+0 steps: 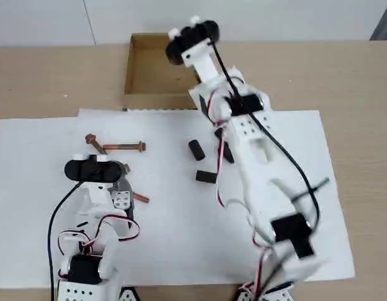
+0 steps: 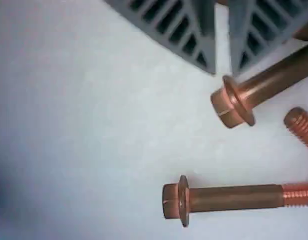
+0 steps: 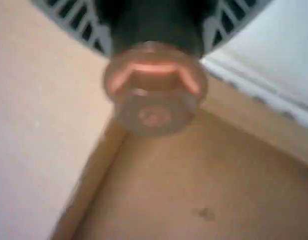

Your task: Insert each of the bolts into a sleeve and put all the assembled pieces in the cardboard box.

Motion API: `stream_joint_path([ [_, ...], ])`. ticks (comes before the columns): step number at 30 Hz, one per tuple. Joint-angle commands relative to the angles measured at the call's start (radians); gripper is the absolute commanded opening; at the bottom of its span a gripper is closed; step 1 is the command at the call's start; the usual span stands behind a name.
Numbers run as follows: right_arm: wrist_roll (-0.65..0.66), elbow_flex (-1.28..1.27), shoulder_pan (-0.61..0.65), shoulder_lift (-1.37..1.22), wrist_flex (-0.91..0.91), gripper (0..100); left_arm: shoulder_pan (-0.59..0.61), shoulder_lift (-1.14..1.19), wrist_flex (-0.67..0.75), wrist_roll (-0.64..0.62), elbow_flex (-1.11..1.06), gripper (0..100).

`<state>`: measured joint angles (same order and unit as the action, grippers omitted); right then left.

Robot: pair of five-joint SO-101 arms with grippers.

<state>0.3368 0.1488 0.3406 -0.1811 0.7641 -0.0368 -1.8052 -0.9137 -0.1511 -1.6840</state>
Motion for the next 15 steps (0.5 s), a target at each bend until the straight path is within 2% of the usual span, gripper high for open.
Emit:
stream_joint_path([
  [1,0.084,0.186,-0.005,-0.104,-0.101,0.3,0.002,-0.011,0.028,0.005,0.002,1],
  [12,0.399,0.328,0.048,-0.400,-0.321,0.3,0.002,-0.011,0.028,0.005,0.002,1],
  [15,0.428,0.328,0.059,-0.441,-0.364,0.5,0.002,-0.011,0.028,0.005,0.002,1],
])
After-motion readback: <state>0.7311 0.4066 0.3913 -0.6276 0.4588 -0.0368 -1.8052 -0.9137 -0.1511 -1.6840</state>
